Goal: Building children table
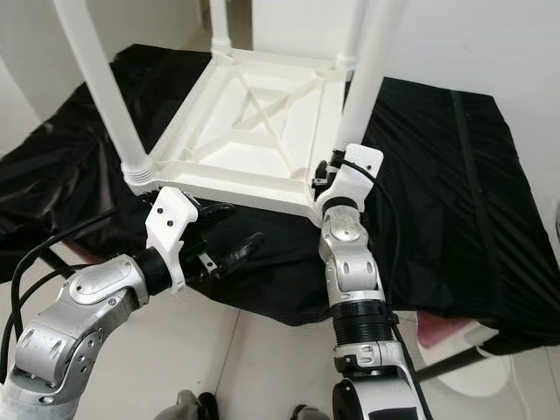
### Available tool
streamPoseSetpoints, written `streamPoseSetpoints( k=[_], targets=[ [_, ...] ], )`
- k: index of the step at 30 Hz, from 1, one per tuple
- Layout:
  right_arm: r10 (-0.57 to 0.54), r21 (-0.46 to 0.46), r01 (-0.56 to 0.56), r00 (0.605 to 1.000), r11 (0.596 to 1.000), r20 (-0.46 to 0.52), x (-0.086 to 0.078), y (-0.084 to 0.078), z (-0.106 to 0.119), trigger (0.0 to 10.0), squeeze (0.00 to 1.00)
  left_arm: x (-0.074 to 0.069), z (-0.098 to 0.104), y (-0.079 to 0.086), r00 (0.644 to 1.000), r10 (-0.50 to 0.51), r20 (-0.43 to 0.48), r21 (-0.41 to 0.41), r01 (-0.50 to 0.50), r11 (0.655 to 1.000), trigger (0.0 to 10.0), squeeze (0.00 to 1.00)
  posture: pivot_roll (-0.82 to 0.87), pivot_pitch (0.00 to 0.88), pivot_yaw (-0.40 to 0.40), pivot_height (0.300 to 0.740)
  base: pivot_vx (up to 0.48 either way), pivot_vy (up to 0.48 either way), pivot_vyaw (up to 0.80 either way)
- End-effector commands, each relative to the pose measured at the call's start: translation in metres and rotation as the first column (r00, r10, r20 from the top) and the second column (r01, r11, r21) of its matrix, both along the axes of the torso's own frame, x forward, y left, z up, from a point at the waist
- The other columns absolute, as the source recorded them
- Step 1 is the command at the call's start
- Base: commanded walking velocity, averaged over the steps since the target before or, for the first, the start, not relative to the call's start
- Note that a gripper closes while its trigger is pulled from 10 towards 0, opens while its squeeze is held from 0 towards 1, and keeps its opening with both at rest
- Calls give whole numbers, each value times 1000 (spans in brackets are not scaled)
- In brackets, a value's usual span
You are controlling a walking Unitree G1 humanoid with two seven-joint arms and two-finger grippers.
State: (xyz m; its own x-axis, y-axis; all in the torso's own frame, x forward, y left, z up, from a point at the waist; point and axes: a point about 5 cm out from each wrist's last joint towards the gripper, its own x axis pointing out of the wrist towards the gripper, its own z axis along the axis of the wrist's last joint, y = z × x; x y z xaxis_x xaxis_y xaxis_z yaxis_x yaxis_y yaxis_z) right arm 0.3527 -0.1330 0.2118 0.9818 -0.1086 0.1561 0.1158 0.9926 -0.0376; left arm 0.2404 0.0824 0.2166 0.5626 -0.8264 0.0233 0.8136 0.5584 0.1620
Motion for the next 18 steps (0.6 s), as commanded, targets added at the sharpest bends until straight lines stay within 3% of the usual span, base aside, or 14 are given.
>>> streamPoseSetpoints(
  k=[1, 2, 3, 5, 6, 10, 11, 12, 14, 15, 16, 18],
  targets=[
    [-35, 4, 35, 997, 999, -68, 0, -11, -15, 10000, 0, 1, 1, 1, 998, 60, 5, -7, -60, 998, 10000, 0, -32, 166, 38, 740, 0, 0, 0],
    [18, -4, -19, 999, 1000, -51, 1, -7, -12, 10000, 1000, 0, 1, 1, 998, 60, 5, -8, -60, 998, 10000, 0, -32, 166, 38, 740, 0, 0, 0],
    [81, -38, -82, 997, 996, -15, 1, -4, -4, 10000, 561, 1, 1, 1, 998, 63, 6, -9, -63, 998, 10000, 0, -32, 166, 38, 740, 0, 0, 0],
    [123, -63, -122, 992, 991, 8, 1, -1, 0, 10000, 561, 1, 2, 1, 998, 64, 7, -10, -64, 998, 10000, 0, -32, 166, 38, 740, 0, 0, 0],
    [168, -113, -163, 985, 980, 33, 1, -1, 7, 10000, 0, 2, 2, 1, 998, 66, 7, -12, -65, 998, 10000, 0, -33, 167, 37, 740, 0, 0, 0],
    [257, -195, -243, 965, 950, 48, 1, -5, 18, 10000, 0, 4, 3, 1, 998, 67, 10, -16, -66, 998, 10000, 0, -35, 167, 32, 740, 0, 0, 0],
    [332, -253, -319, 943, 913, 9, 2, -7, 19, 10000, 0, 5, 4, -2, 998, 56, 14, -22, -56, 998, 10000, 0, -35, 167, 32, 740, 0, 0, 0],
    [332, -253, -319, 943, 913, 9, 2, -7, 19, 10000, 0, 5, 4, -2, 998, 56, 14, -22, -56, 998, 10000, 0, -35, 167, 32, 740, 0, 0, 0],
    [435, -339, -431, 898, 836, -71, 3, -17, 19, 10000, 0, 9, 6, -7, 999, 35, 14, -35, -34, 999, 10000, 0, -48, 169, 28, 740, 0, 0, 0],
    [435, -339, -431, 898, 836, -71, 3, -17, 19, 10000, 0, 9, 6, -7, 999, 35, 14, -35, -34, 999, 10000, 0, -48, 169, 28, 740, 0, 0, 0],
    [472, -370, -475, 875, 798, -106, 4, -21, 18, 10000, 0, 11, 7, -10, 1000, 25, 13, -39, -25, 999, 10000, 0, -49, 168, 26, 740, 0, 0, 0],
    [565, -370, -591, 803, 717, -189, 2, -25, 14, 10000, 0, 14, 8, -16, 1000, 8, 11, -47, -7, 999, 10000, 0, -49, 168, 26, 740, 0, 0, 0]
  ],
)
